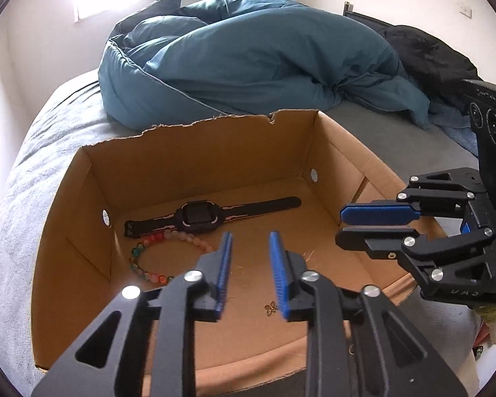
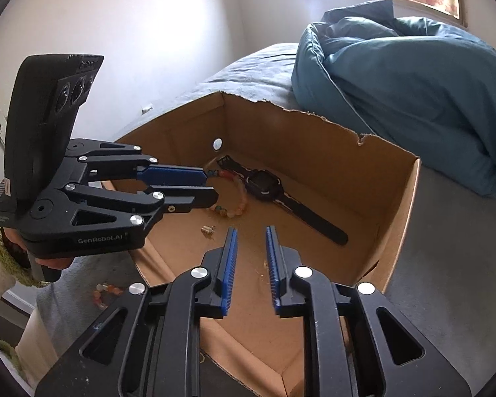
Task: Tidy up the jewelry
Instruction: 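Carry the gold ring into the box and open the left tool, then move both tools back to the charms on the blanket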
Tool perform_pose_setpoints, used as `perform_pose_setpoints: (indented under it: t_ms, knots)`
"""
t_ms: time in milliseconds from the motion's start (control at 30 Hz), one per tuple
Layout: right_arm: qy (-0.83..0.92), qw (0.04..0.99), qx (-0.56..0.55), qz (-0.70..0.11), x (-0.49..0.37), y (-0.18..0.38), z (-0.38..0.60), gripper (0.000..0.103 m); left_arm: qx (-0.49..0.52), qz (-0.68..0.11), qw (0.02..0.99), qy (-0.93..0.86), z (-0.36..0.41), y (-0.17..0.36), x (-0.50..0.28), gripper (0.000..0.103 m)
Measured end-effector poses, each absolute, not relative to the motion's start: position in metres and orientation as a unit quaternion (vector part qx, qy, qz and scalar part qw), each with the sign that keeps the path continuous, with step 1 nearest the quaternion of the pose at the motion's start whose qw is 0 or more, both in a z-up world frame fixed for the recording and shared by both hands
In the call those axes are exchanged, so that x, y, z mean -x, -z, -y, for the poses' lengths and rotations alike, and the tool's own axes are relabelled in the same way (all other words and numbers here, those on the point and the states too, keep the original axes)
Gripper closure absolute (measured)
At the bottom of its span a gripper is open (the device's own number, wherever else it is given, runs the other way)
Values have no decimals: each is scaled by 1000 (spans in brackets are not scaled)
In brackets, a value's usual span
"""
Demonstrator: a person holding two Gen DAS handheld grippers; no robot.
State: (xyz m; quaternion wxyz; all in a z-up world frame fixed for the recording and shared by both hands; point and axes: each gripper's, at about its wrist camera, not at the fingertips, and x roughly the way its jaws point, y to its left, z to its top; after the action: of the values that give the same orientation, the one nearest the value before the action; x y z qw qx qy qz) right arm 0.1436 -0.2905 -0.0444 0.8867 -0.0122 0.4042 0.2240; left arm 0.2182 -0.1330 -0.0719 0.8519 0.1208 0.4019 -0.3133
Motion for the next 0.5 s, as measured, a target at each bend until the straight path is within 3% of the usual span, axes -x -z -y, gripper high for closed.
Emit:
perform_pose_setpoints:
  t_ms: [500]
  knots:
    - [-209,903,2,-376,-125,23,304,75,-122,-381,855,330,131,55,-199,58]
